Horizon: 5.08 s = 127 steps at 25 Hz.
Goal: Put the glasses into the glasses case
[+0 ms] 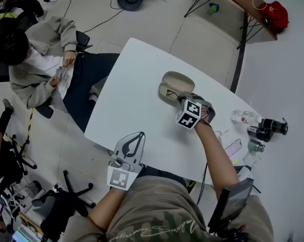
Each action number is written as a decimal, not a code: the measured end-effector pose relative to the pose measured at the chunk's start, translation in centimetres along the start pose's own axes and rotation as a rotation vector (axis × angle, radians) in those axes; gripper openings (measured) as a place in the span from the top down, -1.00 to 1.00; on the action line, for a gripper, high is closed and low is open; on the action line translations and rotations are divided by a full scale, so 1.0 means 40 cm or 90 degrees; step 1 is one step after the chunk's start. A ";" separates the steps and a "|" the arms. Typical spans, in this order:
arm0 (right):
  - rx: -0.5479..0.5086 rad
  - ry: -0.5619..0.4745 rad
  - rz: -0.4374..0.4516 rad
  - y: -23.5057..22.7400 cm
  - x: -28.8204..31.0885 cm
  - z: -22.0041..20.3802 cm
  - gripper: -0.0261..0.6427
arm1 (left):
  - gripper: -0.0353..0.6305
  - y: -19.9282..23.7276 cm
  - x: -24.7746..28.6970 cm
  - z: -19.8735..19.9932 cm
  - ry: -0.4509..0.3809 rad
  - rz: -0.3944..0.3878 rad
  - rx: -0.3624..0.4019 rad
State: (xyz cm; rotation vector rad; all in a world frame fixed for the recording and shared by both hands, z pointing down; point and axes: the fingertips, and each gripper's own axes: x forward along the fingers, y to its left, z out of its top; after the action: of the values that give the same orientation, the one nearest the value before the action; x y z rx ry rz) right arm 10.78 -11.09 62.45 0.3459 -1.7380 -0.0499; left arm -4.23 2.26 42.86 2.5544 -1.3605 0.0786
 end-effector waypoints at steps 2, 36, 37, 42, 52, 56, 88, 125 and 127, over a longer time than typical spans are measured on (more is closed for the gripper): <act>0.001 0.003 0.000 0.003 -0.001 0.005 0.84 | 0.88 0.005 -0.004 0.003 -0.004 -0.003 -0.006; 0.028 0.008 -0.014 -0.004 0.012 0.114 0.85 | 0.88 0.144 -0.012 0.028 -0.041 0.006 -0.002; 0.028 0.009 -0.014 -0.004 0.013 0.114 0.85 | 0.88 0.150 -0.011 0.028 -0.042 0.005 -0.004; 0.025 0.010 -0.017 -0.007 0.014 0.117 0.85 | 0.88 0.165 -0.002 0.027 -0.042 -0.004 -0.011; 0.039 0.014 -0.028 -0.029 0.017 0.115 0.85 | 0.88 0.192 0.011 0.041 -0.046 -0.028 -0.011; 0.040 0.018 -0.028 -0.039 0.023 0.121 0.85 | 0.88 0.207 0.012 0.040 -0.041 -0.035 -0.007; 0.046 0.040 -0.031 -0.079 0.064 0.075 0.86 | 0.88 0.229 0.078 0.024 -0.018 -0.063 -0.004; 0.020 0.024 -0.030 -0.088 0.064 0.038 0.88 | 0.88 0.186 0.108 0.024 -0.006 -0.066 -0.007; 0.015 0.028 -0.030 -0.088 0.069 0.039 0.88 | 0.88 0.186 0.106 0.022 -0.004 -0.064 -0.009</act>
State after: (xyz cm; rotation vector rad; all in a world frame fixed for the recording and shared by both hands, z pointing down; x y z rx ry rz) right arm 9.55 -15.40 64.00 0.4030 -1.6884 -0.0550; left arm -8.05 -5.36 44.13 2.6077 -1.2281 0.0433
